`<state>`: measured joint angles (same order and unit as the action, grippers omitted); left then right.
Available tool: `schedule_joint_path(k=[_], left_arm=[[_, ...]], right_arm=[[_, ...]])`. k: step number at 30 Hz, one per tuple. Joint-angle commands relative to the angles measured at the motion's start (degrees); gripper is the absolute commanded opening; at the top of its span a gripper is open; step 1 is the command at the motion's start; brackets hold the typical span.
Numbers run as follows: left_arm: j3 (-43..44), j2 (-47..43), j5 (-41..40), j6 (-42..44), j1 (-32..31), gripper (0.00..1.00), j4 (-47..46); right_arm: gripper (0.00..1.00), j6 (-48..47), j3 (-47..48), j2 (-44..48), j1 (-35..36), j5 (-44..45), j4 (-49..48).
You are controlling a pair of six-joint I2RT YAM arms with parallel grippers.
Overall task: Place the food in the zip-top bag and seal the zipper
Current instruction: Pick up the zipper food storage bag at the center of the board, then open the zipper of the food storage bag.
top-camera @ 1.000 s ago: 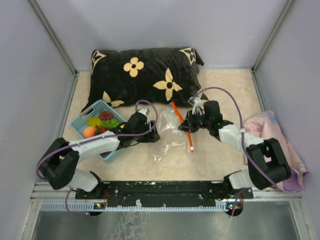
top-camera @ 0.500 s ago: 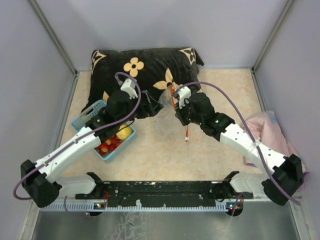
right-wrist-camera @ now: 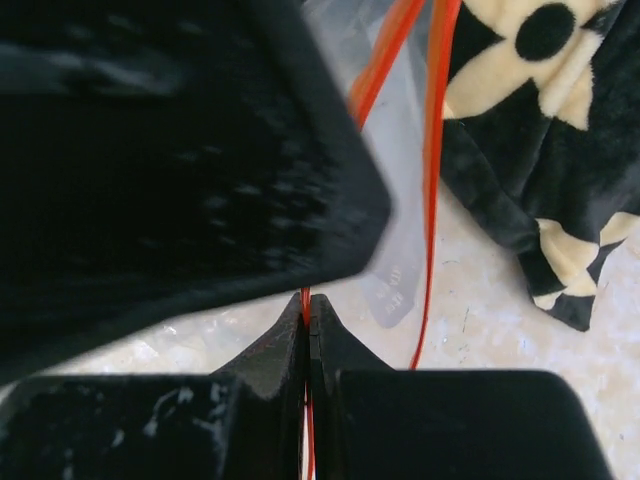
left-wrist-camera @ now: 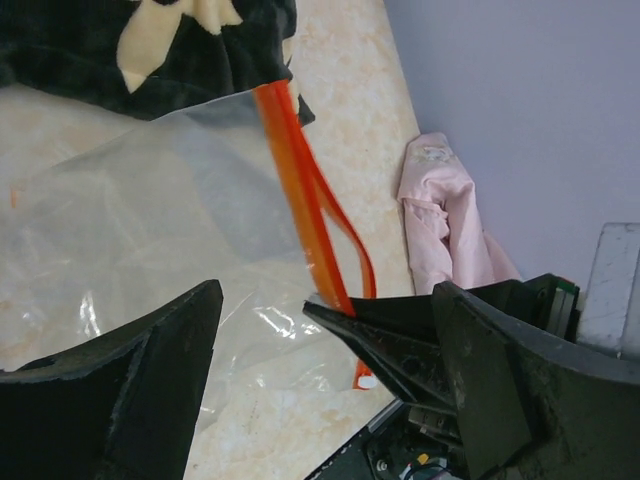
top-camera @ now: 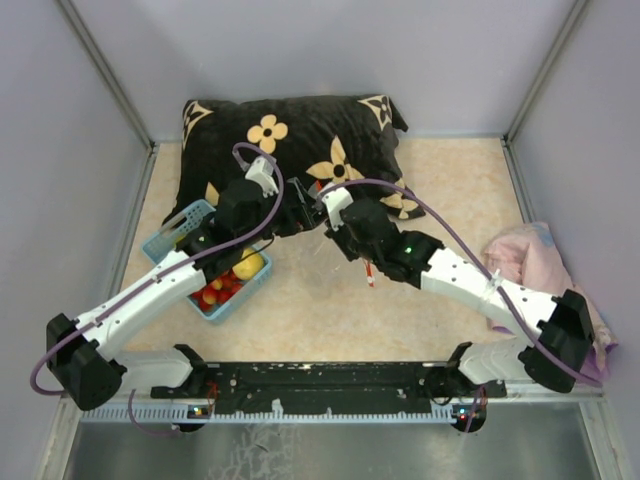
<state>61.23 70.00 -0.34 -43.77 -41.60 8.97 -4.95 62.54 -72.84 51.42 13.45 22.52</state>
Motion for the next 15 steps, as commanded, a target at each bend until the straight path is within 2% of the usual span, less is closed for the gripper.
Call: schedule_joint_path(k=[1, 15], left_arm=[[-0.9, 0.2, 0.5, -1.6, 0.3, 0.91, -3.9], [-5.8, -0.9, -4.9, -1.8, 0.4, 0.66, 0.4]], right_arm=[[0.0, 0.1, 4.7, -1.2, 2.6, 3.4, -2.2], [0.0, 1.0, 6.2, -4.1, 7.2, 7.6, -4.4]])
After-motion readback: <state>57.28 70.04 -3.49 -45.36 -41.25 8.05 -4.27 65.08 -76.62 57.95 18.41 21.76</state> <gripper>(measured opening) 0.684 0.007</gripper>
